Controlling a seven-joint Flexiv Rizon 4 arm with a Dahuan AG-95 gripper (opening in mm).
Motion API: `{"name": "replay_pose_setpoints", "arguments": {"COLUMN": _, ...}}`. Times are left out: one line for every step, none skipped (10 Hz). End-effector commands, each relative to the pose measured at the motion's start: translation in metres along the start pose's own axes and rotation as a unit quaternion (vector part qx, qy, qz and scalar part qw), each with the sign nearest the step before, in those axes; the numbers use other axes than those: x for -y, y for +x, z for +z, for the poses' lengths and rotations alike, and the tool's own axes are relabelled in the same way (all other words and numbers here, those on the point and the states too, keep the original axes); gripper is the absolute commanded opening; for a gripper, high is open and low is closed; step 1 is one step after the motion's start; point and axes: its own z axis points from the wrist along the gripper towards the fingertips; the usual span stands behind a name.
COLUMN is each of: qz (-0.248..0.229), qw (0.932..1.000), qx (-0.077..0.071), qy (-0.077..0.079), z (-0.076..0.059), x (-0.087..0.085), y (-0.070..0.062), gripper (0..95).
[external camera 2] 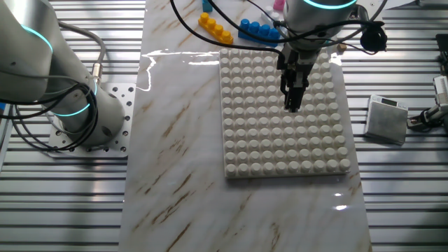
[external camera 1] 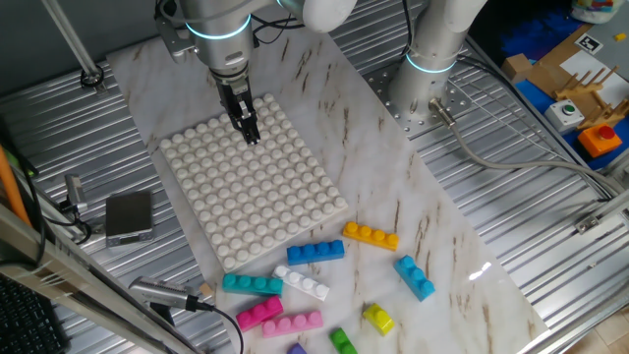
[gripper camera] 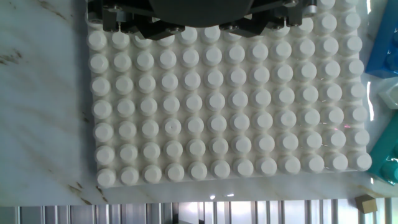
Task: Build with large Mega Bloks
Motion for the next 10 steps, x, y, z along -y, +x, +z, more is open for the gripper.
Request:
{"name": "replay_pose_setpoints", "arguments": {"qz": -0.043, "qw": 0.9987, "qx": 0.009, "qy": -0.023, "z": 0.0000, "x": 0.0000, "y": 0.0001, "gripper": 0.0}}
{"name": "replay_pose_setpoints", "arguments": {"qz": -0.044, "qw": 0.9988, "qx": 0.009, "qy": -0.021, "z": 0.0000, "x": 0.0000, "y": 0.0001, "gripper": 0.0}}
{"name": "replay_pose_setpoints", "arguments": {"qz": -0.045, "qw": 0.9987, "qx": 0.008, "qy": -0.021, "z": -0.0001, "x": -0.0001, "y": 0.0001, "gripper": 0.0}}
{"name": "replay_pose_setpoints", "arguments": {"qz": -0.045, "qw": 0.9987, "qx": 0.008, "qy": -0.021, "z": -0.0001, "x": -0.0001, "y": 0.0001, "gripper": 0.0}}
{"name": "replay_pose_setpoints", "arguments": {"qz": -0.045, "qw": 0.9987, "qx": 0.008, "qy": -0.021, "z": -0.0003, "x": -0.0001, "y": 0.0001, "gripper": 0.0}}
{"name": "replay_pose_setpoints", "arguments": {"qz": -0.046, "qw": 0.9987, "qx": 0.007, "qy": -0.020, "z": -0.0003, "x": -0.0001, "y": 0.0001, "gripper": 0.0}}
{"name": "replay_pose_setpoints", "arguments": {"qz": -0.046, "qw": 0.9987, "qx": 0.007, "qy": -0.020, "z": -0.0003, "x": -0.0001, "y": 0.0001, "gripper": 0.0}}
{"name": "replay_pose_setpoints", "arguments": {"qz": -0.046, "qw": 0.9987, "qx": 0.007, "qy": -0.020, "z": -0.0003, "x": -0.0001, "y": 0.0001, "gripper": 0.0}}
{"name": "replay_pose_setpoints", "arguments": {"qz": -0.048, "qw": 0.9986, "qx": 0.007, "qy": -0.020, "z": -0.0005, "x": -0.0002, "y": 0.0002, "gripper": 0.0}}
{"name": "replay_pose_setpoints", "arguments": {"qz": -0.049, "qw": 0.9986, "qx": 0.007, "qy": -0.020, "z": -0.0005, "x": -0.0002, "y": 0.0002, "gripper": 0.0}}
